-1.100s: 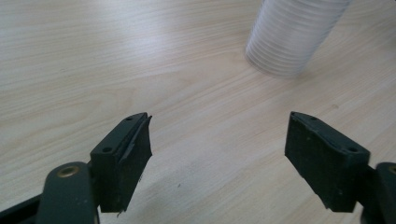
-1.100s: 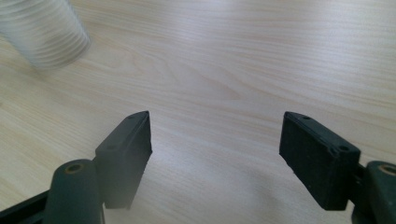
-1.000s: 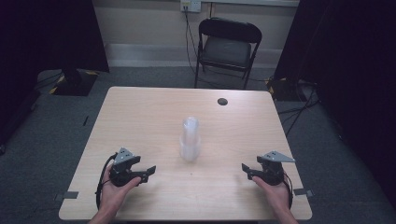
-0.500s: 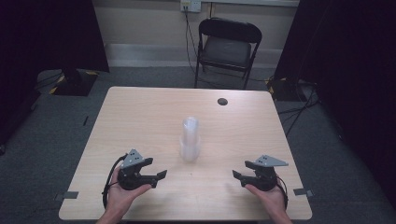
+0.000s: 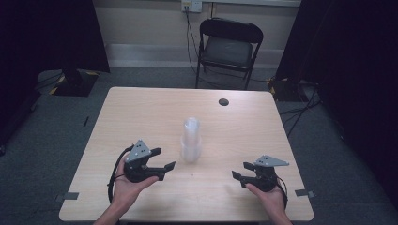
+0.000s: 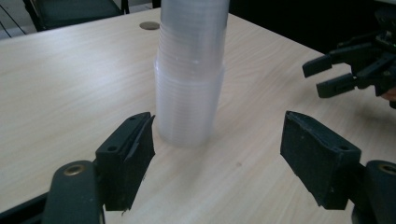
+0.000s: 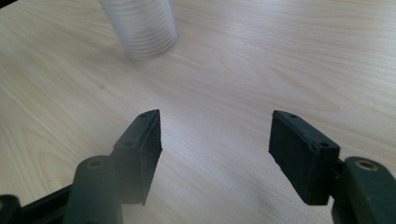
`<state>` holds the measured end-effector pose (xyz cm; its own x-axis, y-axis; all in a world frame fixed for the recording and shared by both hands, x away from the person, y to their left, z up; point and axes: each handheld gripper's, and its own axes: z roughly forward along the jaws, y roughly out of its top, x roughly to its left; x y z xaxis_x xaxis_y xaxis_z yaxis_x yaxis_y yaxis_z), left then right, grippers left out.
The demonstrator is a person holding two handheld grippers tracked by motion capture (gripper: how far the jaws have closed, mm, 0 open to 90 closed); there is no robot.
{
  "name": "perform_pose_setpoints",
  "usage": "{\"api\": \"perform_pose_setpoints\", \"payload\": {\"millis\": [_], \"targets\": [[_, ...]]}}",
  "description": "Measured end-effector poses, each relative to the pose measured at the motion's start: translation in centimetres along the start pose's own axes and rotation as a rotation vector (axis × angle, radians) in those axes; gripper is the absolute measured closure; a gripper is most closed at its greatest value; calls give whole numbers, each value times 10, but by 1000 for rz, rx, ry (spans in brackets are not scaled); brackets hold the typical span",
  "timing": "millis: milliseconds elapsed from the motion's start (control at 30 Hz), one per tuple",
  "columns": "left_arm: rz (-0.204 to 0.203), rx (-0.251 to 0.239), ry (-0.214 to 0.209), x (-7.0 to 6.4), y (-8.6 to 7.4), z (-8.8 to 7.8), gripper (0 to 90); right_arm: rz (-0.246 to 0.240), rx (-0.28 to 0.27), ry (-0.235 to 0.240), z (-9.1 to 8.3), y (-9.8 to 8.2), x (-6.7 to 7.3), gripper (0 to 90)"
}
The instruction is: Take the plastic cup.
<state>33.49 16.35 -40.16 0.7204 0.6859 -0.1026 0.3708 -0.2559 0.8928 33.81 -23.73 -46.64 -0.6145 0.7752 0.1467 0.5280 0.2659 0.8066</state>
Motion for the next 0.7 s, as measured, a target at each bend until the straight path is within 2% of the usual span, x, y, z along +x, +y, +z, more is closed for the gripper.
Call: {"api": "perform_pose_setpoints", "payload": {"millis": [200, 333, 400, 500, 567, 633, 700], "targets": [[1, -8, -1, 0, 20, 8, 258, -6, -8, 11, -3, 0, 2, 346], [-9, -37, -11, 2, 30, 14, 259, -5, -7, 16, -3, 0, 1, 347], [-29, -45, -21, 3, 37, 14, 238, -5, -8, 22, -2, 0, 1, 346], [-23, -56, -26, 4, 46, 16, 202, -8, -7, 26, -2, 0, 2, 346], [-35, -68, -26, 4, 50, 18, 184, -9, -5, 26, -2, 0, 3, 346], [-31, -75, -31, 6, 56, 21, 185, -9, -7, 24, -2, 0, 3, 346], [-22, -84, -32, 8, 62, 24, 236, -6, -10, 27, -2, 0, 3, 344]]}}
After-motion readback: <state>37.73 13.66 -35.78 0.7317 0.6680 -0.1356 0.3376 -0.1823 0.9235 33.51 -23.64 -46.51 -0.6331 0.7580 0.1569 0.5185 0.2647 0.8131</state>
